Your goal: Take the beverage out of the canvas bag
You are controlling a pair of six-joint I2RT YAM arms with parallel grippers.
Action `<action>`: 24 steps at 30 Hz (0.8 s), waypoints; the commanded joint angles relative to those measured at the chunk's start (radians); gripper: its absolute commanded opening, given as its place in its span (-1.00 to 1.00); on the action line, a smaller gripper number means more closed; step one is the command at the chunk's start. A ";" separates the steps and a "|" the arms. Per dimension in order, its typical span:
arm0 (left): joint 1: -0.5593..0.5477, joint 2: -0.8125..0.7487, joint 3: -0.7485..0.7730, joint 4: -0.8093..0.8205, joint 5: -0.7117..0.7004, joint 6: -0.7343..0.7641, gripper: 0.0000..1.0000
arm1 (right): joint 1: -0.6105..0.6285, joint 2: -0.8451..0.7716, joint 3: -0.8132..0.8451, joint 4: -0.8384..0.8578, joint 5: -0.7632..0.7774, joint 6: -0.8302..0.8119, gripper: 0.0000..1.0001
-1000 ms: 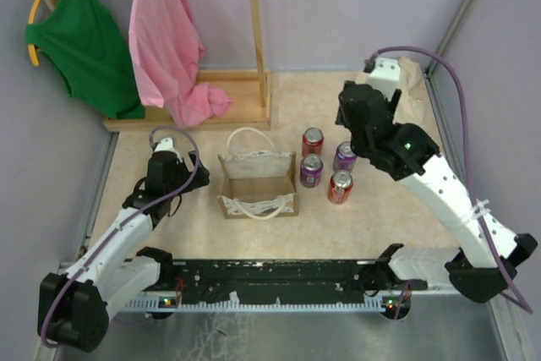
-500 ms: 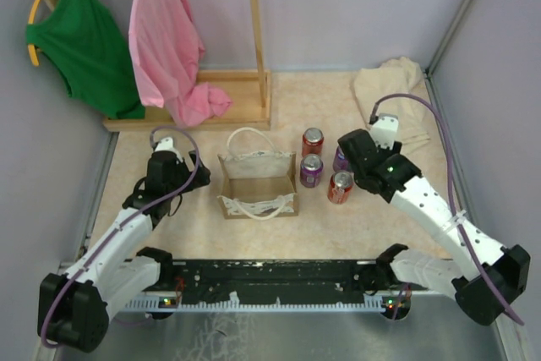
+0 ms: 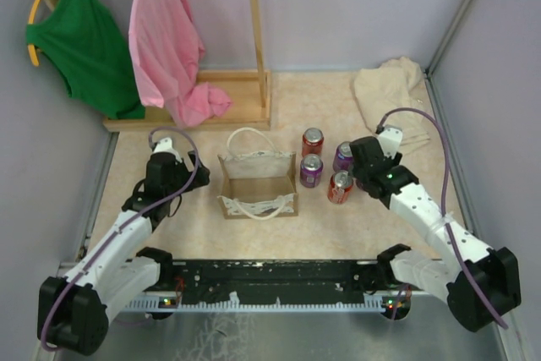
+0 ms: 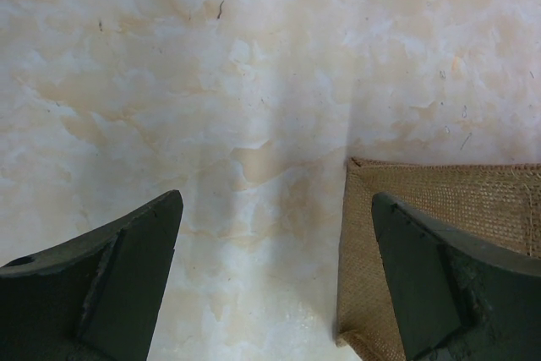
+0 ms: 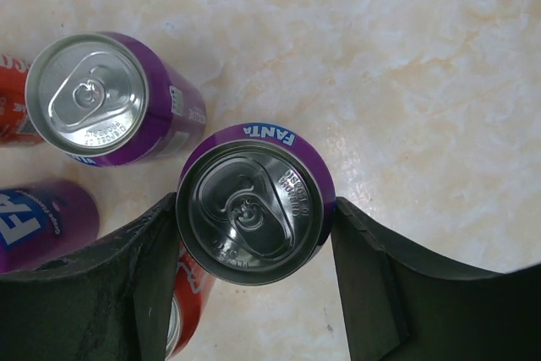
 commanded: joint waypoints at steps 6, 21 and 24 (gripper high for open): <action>-0.004 0.012 -0.015 0.026 -0.010 0.010 0.99 | -0.072 0.077 0.043 0.124 -0.091 0.013 -1.00; -0.004 -0.018 -0.001 0.047 -0.033 0.017 0.99 | -0.080 0.115 0.010 0.034 -0.096 0.070 0.64; -0.003 -0.027 -0.003 0.065 -0.033 0.020 0.99 | -0.080 0.104 0.015 0.012 -0.078 0.070 0.84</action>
